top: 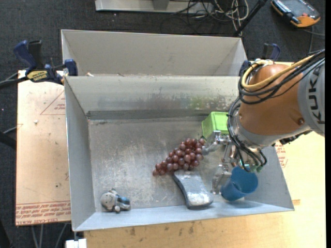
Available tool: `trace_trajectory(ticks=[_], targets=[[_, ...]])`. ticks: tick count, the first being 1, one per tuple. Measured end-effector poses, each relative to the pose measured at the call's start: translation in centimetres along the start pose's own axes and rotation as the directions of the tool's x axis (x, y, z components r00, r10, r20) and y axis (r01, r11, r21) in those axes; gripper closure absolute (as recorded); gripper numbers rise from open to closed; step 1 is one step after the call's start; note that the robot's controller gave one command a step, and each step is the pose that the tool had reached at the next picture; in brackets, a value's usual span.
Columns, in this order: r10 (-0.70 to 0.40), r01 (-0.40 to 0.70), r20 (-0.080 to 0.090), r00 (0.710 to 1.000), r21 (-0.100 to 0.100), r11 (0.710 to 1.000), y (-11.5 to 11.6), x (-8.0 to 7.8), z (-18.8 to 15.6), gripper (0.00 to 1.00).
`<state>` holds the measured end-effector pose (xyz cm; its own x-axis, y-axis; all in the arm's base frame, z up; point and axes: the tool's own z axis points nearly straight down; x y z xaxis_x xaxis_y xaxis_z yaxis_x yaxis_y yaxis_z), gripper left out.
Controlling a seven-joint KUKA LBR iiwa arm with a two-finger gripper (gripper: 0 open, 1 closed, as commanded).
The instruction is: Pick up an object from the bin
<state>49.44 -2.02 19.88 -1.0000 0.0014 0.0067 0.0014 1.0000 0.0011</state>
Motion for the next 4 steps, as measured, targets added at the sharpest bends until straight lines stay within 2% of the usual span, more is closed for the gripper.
trace_trajectory(ticks=[1, 2, 3, 4], targets=[[-0.001, 0.001, 0.007, 1.000, 0.001, 1.000, 0.0, -0.2, -0.3, 0.00], [-0.004, 0.004, 0.019, 1.000, 0.001, 1.000, 0.1, -0.3, 2.9, 0.00], [0.027, -0.027, 0.013, 1.000, 0.001, 1.000, 2.1, -0.7, 8.3, 0.00], [-0.265, 0.265, 0.052, 0.963, 0.009, 0.964, 3.0, -0.1, 11.7, 1.00]])
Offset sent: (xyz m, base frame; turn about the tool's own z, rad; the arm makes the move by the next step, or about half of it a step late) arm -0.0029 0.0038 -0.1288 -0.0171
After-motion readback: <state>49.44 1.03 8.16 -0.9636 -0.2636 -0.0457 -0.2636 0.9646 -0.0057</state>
